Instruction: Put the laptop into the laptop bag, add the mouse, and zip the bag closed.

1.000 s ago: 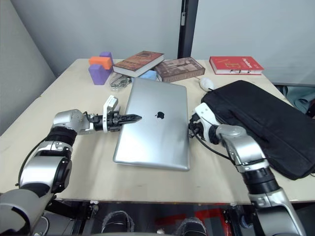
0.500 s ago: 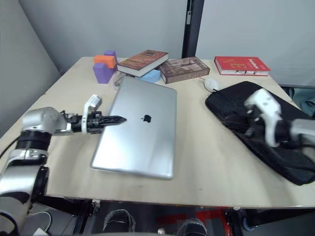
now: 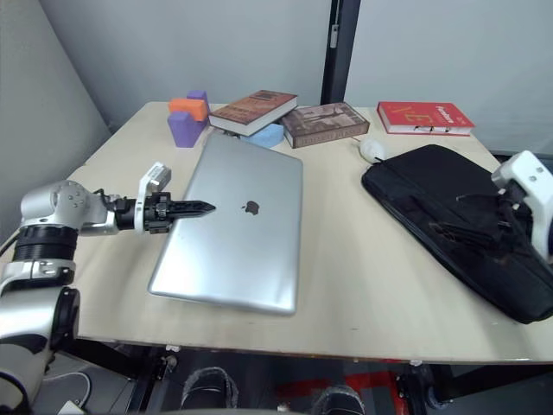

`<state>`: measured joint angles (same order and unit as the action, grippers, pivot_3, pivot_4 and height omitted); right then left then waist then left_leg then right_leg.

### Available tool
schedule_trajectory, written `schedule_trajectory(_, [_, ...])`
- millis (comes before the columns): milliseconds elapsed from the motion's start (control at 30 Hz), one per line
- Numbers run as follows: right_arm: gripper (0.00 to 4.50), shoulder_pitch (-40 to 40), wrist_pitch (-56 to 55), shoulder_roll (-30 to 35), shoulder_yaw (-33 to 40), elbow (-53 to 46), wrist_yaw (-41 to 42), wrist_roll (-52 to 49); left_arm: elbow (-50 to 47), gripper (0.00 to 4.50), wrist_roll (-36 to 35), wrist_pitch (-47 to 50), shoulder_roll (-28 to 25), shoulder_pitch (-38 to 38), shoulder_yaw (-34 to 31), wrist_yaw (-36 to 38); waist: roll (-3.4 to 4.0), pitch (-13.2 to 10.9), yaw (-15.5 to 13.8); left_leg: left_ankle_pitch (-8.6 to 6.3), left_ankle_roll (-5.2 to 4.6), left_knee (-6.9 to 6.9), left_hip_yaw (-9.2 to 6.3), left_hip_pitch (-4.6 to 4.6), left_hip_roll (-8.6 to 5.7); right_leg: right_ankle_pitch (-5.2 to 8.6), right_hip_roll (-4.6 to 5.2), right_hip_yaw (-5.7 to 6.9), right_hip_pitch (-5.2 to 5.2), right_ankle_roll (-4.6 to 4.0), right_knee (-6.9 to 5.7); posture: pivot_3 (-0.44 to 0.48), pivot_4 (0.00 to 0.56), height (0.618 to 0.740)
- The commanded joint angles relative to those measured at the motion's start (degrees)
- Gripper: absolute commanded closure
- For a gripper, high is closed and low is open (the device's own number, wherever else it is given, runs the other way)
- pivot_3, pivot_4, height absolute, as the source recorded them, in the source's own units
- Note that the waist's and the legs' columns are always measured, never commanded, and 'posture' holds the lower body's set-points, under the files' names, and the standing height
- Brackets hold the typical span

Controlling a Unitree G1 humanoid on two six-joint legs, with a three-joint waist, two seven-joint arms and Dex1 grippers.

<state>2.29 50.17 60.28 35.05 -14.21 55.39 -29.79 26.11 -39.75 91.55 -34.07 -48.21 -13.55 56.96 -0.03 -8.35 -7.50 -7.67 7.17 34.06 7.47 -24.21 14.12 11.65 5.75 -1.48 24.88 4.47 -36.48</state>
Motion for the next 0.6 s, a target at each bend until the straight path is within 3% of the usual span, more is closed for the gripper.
schedule_trajectory(33, [0.07,2.51,-7.28,-3.69,-5.35,5.27,-6.65,5.51,-4.00,4.13,-6.66,0.92,1.82,-2.55,-5.79,-0.26,0.01,-0.01,-0.06,0.01,-0.02,0.02,0.01,-0.04,-0.04,0.00,0.04,-0.01,0.06,0.00,-0.07,0.000,0.150,0.725])
schedule_trajectory(267, [0.07,7.40,-12.98,-7.99,-12.77,13.92,-11.55,9.96,-3.36,4.13,-13.09,0.95,3.78,-3.17,-7.29,-5.27,0.01,-0.01,0.69,0.06,-0.10,0.05,-0.01,-0.25,-0.03,0.01,0.01,-0.01,0.30,-0.01,-0.21,0.000,0.150,0.725])
schedule_trajectory(600, [0.07,12.85,-16.55,-10.32,-18.69,24.87,-14.81,14.48,-1.81,4.13,-18.60,0.95,2.71,-4.03,-7.86,-10.52,0.01,-0.01,0.90,0.04,-0.07,0.22,-0.05,-0.32,-0.04,0.01,0.02,0.00,0.30,-0.01,-0.31,0.000,0.150,0.725])
